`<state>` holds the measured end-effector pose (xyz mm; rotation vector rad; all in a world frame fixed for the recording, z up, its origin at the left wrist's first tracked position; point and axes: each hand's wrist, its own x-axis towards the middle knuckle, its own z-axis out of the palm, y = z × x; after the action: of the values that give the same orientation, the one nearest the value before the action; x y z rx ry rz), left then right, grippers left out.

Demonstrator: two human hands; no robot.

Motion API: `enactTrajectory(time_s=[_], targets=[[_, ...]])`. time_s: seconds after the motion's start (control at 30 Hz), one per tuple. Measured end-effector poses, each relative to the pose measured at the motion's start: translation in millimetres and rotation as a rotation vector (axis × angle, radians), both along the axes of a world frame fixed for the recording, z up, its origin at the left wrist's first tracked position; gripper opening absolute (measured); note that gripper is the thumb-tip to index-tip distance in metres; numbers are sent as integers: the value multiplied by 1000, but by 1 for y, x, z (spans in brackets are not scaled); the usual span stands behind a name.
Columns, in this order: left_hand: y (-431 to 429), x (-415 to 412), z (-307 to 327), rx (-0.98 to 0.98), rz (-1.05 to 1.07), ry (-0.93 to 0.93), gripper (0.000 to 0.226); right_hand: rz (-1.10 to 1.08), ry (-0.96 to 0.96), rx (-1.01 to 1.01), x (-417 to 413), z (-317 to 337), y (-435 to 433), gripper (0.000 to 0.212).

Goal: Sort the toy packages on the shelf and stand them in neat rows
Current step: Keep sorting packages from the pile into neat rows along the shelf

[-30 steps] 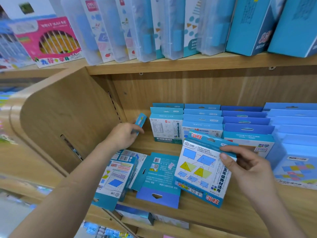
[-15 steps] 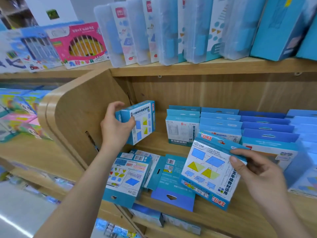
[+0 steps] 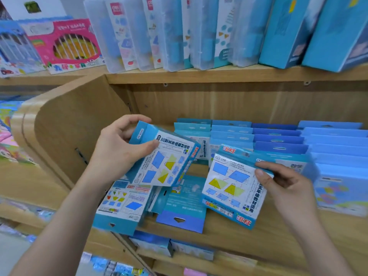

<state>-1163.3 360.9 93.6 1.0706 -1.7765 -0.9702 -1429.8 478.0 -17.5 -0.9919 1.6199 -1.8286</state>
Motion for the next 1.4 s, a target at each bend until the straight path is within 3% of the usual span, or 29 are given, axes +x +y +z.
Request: enactTrajectory(time_s=[0.27, 0.43, 0.53, 0.73, 0.83, 0.93, 1.13, 1.27, 1.4], targets=[[40, -57, -8, -137, -464, -274, 41, -111, 112, 26, -35, 14, 43, 17], [66, -116, -35, -415, -699, -651, 44, -148, 280, 8, -51, 33, 70, 25], [77, -146, -58, -495, -790, -785, 43, -141, 350, -25, -61, 45, 80, 30], [73, -168, -81, -693, -586, -856, 64, -92, 412, -90, -83, 62, 80, 53], [67, -159, -90, -563, -422, -844, 69, -60, 454, -95, -91, 68, 74, 55], [70, -151, -94, -460, -356, -791, 66, -4, 478, -102, -95, 75, 62, 50], [89, -121, -79, -557, -307, -654, 53, 160, 457, -125, -78, 94, 23, 37], [88, -64, -59, -551, -155, -480, 50, 292, 448, -145, -39, 106, -21, 36], [76, -13, -43, -592, -6, -433, 46, 345, 503, -112, 7, 107, -73, 40]])
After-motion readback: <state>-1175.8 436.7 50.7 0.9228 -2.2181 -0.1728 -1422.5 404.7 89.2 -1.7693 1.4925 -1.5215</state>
